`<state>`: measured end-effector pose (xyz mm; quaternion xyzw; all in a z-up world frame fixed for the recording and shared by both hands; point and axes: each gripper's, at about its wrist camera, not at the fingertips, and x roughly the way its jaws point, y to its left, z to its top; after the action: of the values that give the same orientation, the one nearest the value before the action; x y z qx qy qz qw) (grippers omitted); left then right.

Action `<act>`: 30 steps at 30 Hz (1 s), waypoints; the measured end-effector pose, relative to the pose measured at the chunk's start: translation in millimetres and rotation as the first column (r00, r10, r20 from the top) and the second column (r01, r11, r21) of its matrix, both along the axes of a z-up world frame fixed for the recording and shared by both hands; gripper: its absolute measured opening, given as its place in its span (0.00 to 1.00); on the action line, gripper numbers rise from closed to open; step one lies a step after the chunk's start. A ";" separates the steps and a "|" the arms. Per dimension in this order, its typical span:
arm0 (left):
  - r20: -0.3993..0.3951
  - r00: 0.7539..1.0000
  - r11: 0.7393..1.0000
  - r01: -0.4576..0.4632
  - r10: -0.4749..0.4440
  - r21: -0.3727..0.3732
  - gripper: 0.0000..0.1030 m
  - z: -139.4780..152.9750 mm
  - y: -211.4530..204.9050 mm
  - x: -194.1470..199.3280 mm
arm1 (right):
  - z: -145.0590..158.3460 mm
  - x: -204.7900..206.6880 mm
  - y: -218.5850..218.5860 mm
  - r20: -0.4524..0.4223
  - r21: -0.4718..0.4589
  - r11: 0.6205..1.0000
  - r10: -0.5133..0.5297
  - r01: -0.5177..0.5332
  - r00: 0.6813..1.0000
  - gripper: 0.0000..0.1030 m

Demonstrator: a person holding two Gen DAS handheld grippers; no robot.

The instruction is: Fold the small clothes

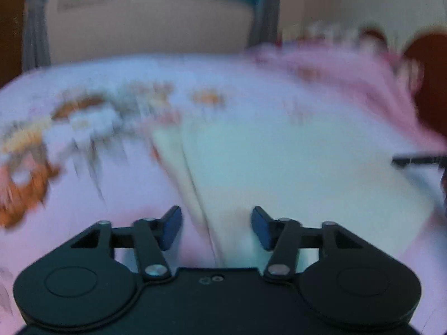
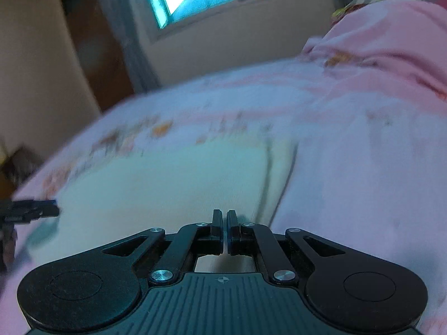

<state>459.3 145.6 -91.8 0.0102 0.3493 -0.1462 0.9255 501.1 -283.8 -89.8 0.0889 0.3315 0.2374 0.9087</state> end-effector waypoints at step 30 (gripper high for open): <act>-0.133 0.986 0.950 -0.132 0.097 -0.284 0.14 -5.1 32.0 -74.4 | 2.6 -110.1 -25.1 -0.067 0.133 0.982 -0.129 0.137 0.989 0.15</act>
<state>384.9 177.6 -96.9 -0.1553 0.3775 -0.1424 0.9017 391.0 -308.9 -87.2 0.1800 0.3341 0.1956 0.9043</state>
